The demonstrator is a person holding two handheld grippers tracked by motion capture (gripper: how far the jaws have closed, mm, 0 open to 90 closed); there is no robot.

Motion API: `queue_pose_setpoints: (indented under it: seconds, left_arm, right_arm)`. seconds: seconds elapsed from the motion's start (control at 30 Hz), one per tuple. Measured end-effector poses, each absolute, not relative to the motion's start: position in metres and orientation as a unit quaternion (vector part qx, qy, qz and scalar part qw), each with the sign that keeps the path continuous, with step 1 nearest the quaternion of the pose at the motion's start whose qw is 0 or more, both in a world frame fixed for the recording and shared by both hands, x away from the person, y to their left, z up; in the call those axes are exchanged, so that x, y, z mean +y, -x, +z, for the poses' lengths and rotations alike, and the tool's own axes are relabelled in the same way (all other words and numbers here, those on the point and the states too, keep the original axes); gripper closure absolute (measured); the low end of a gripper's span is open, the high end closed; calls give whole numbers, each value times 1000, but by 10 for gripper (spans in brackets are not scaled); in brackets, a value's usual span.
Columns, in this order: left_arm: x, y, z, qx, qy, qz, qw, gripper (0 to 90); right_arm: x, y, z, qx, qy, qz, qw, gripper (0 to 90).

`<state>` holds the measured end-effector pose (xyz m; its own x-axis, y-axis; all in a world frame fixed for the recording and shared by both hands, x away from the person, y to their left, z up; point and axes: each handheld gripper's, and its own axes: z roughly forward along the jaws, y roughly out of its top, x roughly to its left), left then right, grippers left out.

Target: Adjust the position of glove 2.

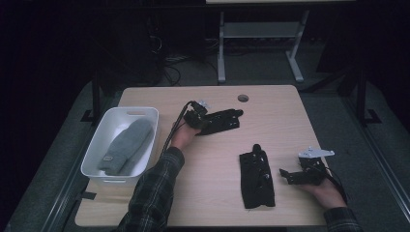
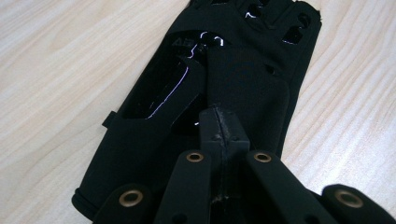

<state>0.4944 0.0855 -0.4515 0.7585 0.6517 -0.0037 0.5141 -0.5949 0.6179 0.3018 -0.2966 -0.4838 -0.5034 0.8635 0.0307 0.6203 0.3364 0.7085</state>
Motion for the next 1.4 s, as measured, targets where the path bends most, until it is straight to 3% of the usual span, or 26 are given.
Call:
queue_pose_setpoints:
  seconds: [0.4, 1.4]
  left_arm:
    - [84, -463, -456, 319, -890, 77, 317, 897]
    - [96, -332, -454, 258, -908, 21, 328, 896]
  right_arm:
    - [-296, -302, -484, 798, -465, 340, 179, 47]
    - [-297, -302, -484, 798, -465, 338, 178, 47]
